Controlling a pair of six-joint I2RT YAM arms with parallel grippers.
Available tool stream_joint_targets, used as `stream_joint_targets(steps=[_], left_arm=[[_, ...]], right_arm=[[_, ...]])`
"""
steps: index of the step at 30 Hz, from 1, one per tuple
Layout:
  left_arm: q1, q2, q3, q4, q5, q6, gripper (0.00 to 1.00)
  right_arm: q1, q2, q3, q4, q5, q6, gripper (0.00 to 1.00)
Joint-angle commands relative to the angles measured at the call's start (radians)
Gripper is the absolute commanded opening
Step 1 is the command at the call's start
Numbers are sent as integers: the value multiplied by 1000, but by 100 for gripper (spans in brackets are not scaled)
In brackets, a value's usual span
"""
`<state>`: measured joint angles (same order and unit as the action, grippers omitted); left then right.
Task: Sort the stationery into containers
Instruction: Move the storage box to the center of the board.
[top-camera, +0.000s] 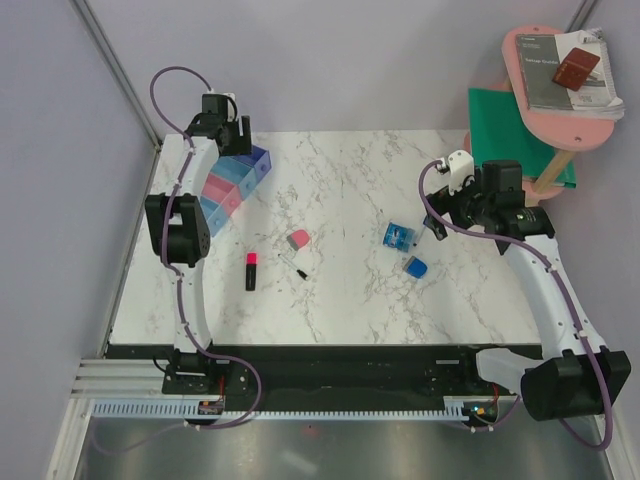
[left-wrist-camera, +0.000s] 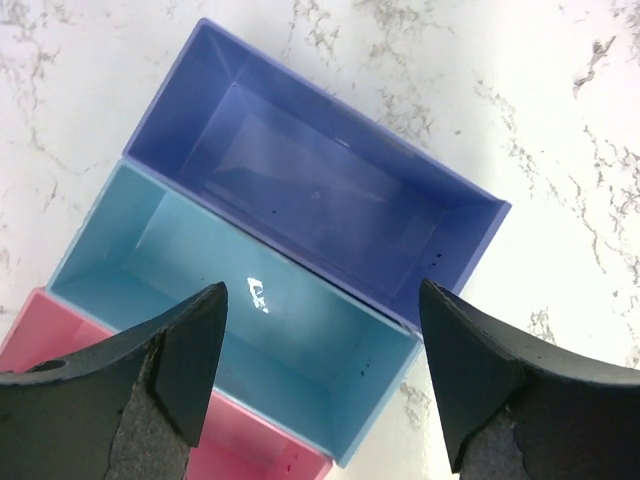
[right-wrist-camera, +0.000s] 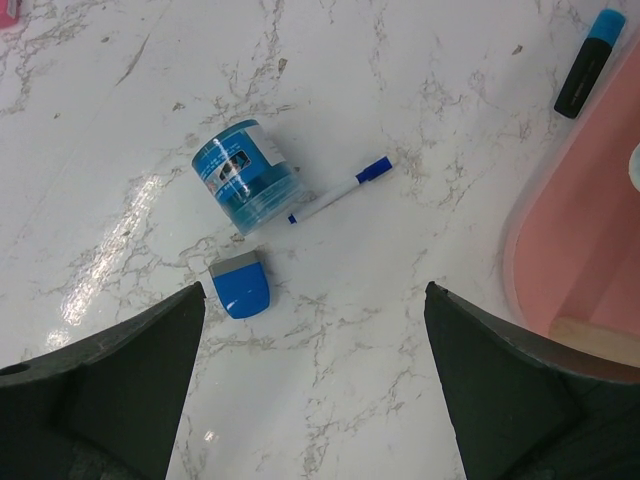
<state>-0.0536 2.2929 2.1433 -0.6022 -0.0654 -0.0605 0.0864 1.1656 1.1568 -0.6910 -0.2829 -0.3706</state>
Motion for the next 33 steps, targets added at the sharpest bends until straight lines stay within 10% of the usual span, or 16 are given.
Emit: stream_joint_targets(steps=[1, 33], left_arm=[[-3, 60, 66, 9, 52, 37, 83], [-224, 102, -89, 27, 205, 206, 73]], right_arm=[[4, 11, 1, 16, 13, -4, 98], [4, -17, -43, 22, 34, -4, 98]])
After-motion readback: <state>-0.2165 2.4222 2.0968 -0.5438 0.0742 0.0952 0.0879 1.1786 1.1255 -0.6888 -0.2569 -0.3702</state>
